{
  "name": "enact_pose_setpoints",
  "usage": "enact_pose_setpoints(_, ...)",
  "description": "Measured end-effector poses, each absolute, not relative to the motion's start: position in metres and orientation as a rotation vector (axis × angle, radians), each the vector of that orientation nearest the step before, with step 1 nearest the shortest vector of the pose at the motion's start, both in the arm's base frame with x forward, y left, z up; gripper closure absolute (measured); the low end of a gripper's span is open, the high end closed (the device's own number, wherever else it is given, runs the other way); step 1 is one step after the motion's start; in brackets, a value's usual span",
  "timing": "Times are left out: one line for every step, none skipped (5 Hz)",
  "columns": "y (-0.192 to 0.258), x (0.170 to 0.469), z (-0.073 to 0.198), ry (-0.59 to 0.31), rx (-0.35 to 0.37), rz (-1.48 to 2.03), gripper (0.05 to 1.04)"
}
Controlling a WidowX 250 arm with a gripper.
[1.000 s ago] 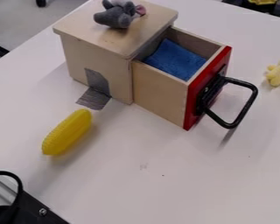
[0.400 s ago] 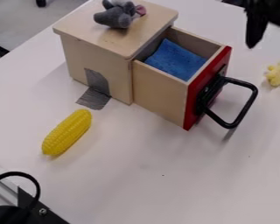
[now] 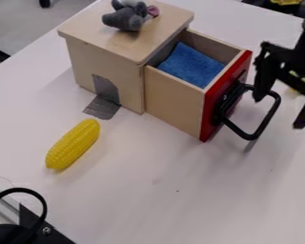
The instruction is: Close the drawer.
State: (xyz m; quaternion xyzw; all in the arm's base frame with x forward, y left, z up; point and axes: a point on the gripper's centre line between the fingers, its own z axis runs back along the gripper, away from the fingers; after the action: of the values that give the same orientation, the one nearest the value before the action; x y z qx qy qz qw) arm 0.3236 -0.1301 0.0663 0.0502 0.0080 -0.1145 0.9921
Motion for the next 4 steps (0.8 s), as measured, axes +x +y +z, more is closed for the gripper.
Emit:
enact_pose_setpoints(-0.126, 0.319, 0.037, 0.100, 0.122, -0.272, 0.083)
enact_pose_setpoints(-0.124, 0.317, 0.013, 0.151, 0.144, -0.302, 0.133)
enact_pose_setpoints(-0.121, 0.318, 0.006, 0.156, 0.161, -0.320, 0.383)
enact_pose_setpoints(-0.118, 0.320, 0.007, 0.150, 0.167, -0.300, 0.702)
